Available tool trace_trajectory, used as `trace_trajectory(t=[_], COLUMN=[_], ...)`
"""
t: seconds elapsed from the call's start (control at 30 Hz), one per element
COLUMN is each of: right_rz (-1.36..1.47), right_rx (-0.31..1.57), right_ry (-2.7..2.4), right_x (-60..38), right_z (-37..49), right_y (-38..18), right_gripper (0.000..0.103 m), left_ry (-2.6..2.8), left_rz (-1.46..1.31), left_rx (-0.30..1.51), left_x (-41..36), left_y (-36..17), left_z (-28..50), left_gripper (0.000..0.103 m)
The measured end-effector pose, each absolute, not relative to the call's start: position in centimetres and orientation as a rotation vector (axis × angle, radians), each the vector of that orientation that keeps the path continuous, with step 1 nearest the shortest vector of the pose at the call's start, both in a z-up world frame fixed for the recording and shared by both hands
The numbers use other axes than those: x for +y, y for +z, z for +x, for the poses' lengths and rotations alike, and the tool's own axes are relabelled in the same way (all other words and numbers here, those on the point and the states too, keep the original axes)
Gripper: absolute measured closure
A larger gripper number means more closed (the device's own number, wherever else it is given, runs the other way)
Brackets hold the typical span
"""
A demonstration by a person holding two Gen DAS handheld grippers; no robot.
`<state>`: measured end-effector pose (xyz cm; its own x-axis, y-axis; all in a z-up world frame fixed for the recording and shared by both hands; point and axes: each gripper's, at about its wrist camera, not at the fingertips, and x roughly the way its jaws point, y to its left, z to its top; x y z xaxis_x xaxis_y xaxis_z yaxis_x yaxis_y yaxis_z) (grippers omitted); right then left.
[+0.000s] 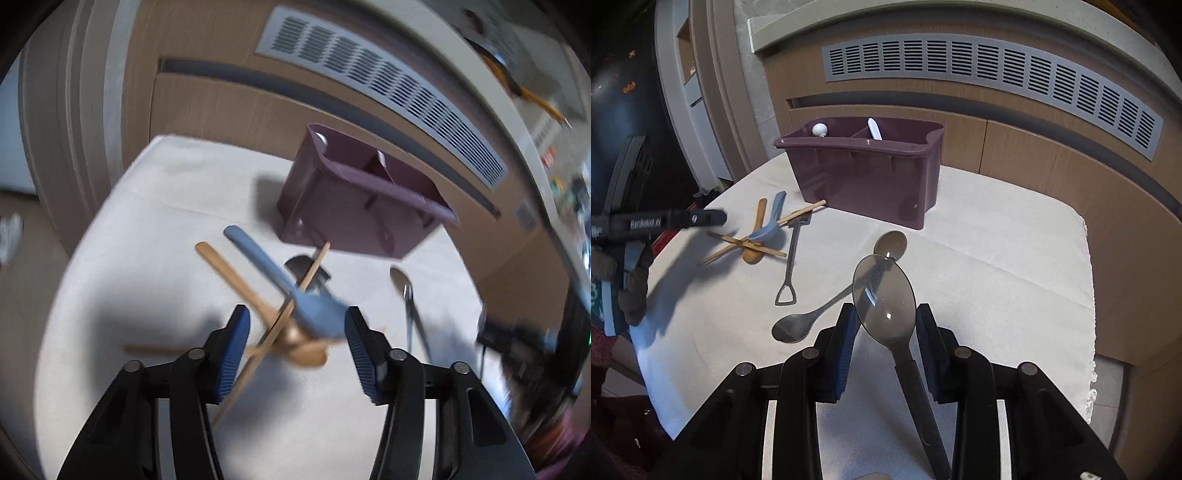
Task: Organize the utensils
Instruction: 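Grasp the blue spoon handle with the left gripper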
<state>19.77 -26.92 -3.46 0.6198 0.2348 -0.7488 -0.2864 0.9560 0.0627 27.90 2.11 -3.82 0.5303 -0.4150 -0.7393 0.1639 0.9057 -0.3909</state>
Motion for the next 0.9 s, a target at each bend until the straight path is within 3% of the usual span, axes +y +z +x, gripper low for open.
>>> trace_trajectory(t=[0.13,0.47,0.57,0.6,0.67,0.9], right_rz=[-0.047,-0.043,-0.042,-0.041,-0.037,0.044], right_rx=[0.852,0.792,0.772,0.763,0.749,0.728], right_ry=[0.283,0.28,0.265,0.261,0.252,0.263], right_x=[-27.2,-27.2,-27.1,-27.1,-27.1,-27.5], right_z=[20.0,19.3,19.2,19.1,19.1,19.3], right_y=[-3.7,-3.8,-3.8,-3.8,-3.7,-3.1], right_gripper=[0.072,0.072,0.072,0.072,0.072,0.072], left_ry=[-0.272,-0.107,-0.102,-0.101,-0.105,-0.209], left_rz=[-0.393,-0.343,-0.355,-0.336,-0.294,-0.201], left_rx=[1.104,1.298,1.251,1.231,1.175,0.898], left_x=[1.1,-0.7,-0.8,-0.9,-1.1,-1.7], left_y=[-4.8,-7.7,-7.9,-7.9,-7.8,-4.3], left_z=[32.3,37.9,37.8,37.6,36.7,27.6], left_gripper=[0.064,0.071,0.074,0.084,0.092,0.093])
